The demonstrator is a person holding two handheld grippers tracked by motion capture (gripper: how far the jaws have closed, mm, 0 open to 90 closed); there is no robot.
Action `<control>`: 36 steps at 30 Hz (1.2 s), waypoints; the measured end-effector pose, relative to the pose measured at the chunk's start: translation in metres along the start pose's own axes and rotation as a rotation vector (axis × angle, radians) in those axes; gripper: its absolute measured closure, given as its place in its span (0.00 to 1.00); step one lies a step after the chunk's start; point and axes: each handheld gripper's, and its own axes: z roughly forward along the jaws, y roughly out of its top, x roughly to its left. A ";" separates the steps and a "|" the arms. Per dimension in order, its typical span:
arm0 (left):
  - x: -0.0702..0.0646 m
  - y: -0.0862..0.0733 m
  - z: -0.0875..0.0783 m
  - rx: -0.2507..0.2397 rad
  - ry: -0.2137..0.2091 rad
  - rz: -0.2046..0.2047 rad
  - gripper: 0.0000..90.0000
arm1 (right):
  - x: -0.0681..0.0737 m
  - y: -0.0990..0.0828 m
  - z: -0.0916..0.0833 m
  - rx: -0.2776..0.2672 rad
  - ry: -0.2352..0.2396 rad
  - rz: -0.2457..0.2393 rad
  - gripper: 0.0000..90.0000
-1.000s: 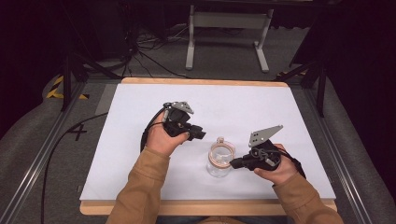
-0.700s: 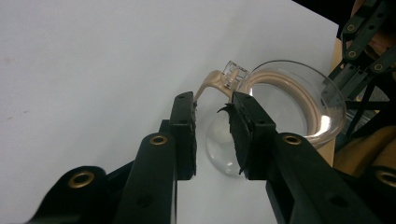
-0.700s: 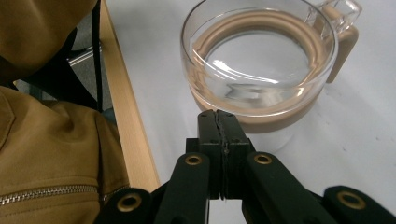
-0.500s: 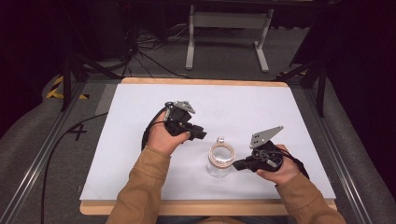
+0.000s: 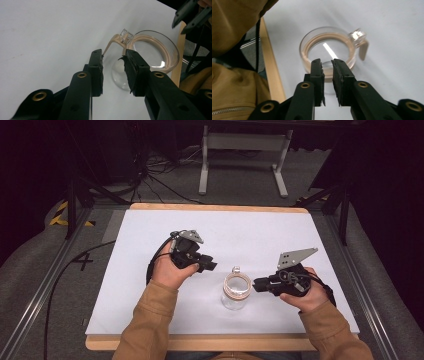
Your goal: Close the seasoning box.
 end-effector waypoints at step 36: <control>0.045 -0.048 -0.009 0.014 0.100 -0.157 0.70 | -0.135 -0.082 -0.004 0.010 -0.271 0.255 0.58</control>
